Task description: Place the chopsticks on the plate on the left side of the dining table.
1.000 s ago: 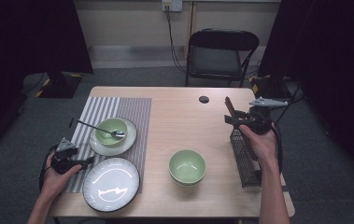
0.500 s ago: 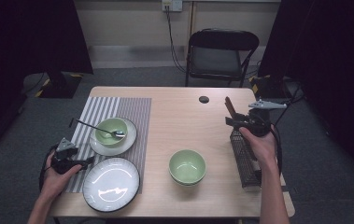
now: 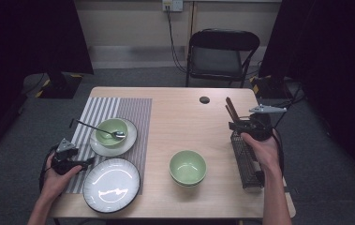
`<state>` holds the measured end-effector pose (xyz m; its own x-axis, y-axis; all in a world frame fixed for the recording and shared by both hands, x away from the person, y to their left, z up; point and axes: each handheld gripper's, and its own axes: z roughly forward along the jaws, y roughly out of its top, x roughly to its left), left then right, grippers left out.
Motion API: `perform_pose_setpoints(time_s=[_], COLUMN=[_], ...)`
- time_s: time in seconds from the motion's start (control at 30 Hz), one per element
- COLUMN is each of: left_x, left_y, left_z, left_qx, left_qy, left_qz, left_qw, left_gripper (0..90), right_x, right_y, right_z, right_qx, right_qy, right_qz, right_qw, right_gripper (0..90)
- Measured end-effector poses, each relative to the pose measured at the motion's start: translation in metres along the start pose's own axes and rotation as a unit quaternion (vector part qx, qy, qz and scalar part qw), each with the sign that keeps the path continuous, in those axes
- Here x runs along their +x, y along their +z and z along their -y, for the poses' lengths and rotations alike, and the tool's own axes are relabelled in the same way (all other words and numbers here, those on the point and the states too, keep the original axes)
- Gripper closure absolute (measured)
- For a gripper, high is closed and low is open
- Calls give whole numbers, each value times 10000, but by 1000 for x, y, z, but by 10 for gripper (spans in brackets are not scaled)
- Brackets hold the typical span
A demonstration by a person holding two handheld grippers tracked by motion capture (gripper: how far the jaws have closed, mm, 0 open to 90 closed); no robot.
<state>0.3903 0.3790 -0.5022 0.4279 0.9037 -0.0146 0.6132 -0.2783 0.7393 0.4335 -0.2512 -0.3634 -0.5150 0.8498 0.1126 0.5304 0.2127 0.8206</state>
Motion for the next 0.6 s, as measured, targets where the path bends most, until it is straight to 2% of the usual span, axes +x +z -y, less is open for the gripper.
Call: perform_pose_setpoints(time_s=[0.07,0.13,0.2,0.47,0.6], left_x=[0,0,0,0,0], left_y=[0,0,0,0,0], left_z=[0,0,0,0,0], left_qx=[0,0,0,-1,0], left_qy=[-2,-1,-1,-2,-1], left_qz=[0,1,1,0,1], left_qw=[10000,10000,10000,10000,10000], left_gripper=[149,149,149,149,149], right_x=[1,1,1,-2,-3], right_y=[2,3,2,-10,-12], right_z=[0,0,-1,-9,-13], right_qx=[103,122,45,-399,-488], right_qy=[-26,2,13,52,100], right_qz=[119,179,165,144,106], right_qw=[9999,9998,9999,9991,9987], right_gripper=[669,714,756,785,818])
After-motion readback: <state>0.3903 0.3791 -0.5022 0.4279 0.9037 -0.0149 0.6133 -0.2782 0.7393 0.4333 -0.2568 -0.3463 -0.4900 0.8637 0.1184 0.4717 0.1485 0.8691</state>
